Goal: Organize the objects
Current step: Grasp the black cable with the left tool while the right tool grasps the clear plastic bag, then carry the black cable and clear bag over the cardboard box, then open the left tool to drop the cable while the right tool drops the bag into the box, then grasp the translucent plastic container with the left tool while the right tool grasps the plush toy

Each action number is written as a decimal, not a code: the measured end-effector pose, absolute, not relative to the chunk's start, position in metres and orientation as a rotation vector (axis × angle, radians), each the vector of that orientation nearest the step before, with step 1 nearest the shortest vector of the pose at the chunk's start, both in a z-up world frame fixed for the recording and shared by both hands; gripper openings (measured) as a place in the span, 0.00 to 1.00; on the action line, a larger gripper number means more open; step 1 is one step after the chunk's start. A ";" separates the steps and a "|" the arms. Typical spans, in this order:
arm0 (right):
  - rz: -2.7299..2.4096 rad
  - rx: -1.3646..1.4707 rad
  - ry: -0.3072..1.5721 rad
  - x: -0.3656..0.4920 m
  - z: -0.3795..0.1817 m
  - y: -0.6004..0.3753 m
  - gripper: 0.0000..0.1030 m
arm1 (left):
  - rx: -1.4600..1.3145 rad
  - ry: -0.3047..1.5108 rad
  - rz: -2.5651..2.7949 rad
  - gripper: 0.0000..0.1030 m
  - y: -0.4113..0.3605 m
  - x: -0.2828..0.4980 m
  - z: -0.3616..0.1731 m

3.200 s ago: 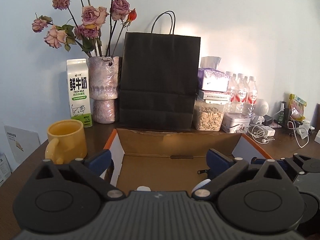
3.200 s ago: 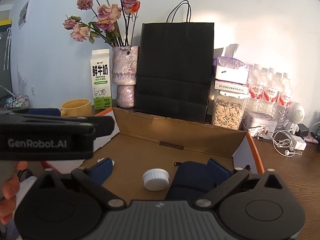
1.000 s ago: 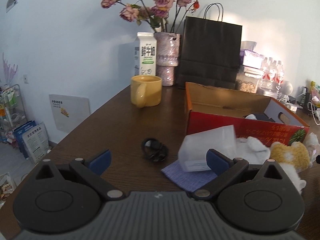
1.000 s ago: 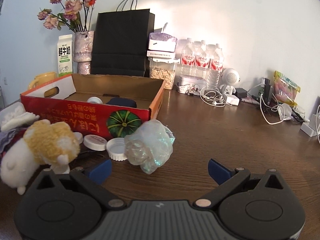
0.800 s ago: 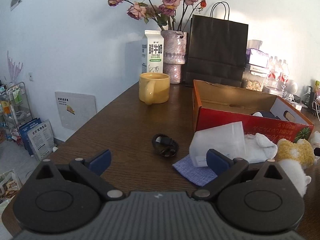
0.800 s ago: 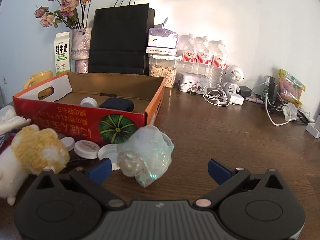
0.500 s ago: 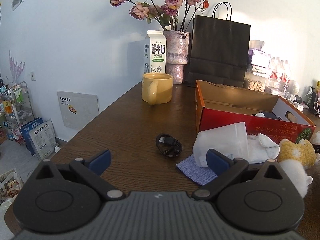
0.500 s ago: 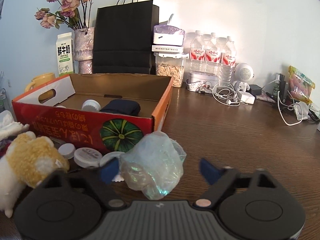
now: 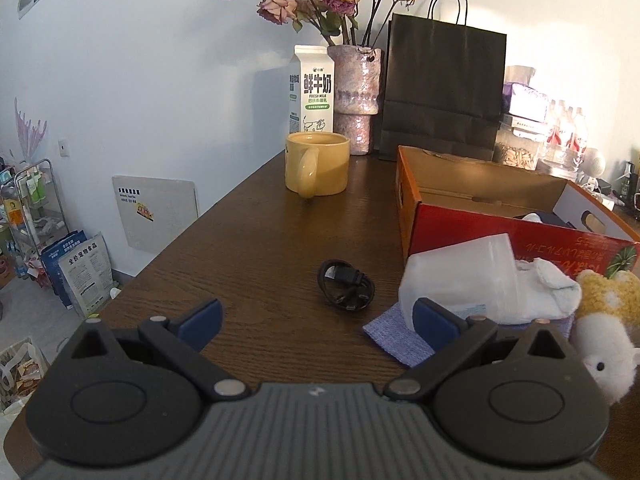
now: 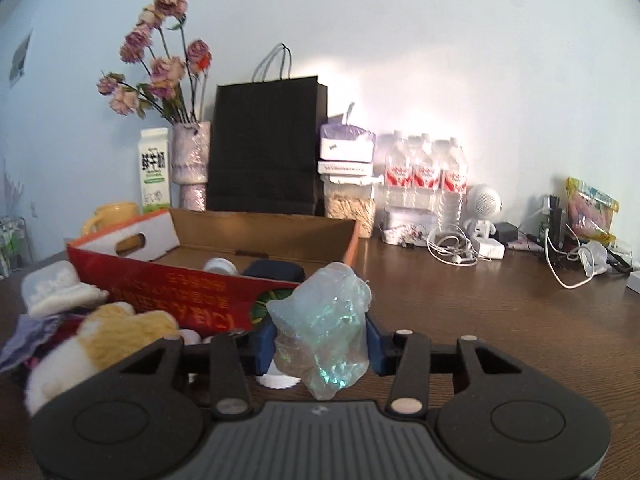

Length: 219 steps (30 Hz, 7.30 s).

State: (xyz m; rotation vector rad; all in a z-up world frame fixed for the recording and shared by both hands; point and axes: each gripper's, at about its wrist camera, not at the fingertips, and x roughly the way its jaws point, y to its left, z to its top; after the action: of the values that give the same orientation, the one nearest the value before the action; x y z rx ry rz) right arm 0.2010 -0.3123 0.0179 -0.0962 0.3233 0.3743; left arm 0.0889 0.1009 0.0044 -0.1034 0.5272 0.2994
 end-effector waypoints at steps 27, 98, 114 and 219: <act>0.316 -0.080 0.341 0.194 0.014 -0.307 0.43 | -0.050 0.667 0.210 0.88 0.133 0.173 -0.024; 0.461 -0.063 0.378 0.322 0.049 -0.180 0.44 | -0.163 0.362 0.020 0.38 0.008 0.260 0.048; 0.430 -0.061 0.381 0.315 0.052 -0.192 1.00 | -0.150 0.349 0.055 1.00 0.007 0.251 0.051; 0.509 0.130 0.586 0.160 0.010 -0.206 0.43 | -0.198 0.544 -0.066 1.00 0.074 0.128 0.003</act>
State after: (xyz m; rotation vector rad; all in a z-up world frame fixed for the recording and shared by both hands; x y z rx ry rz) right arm 0.1598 -0.2060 0.0105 0.1304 0.5861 0.5088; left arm 0.1280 0.0741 0.0031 -0.1979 0.5438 -0.0662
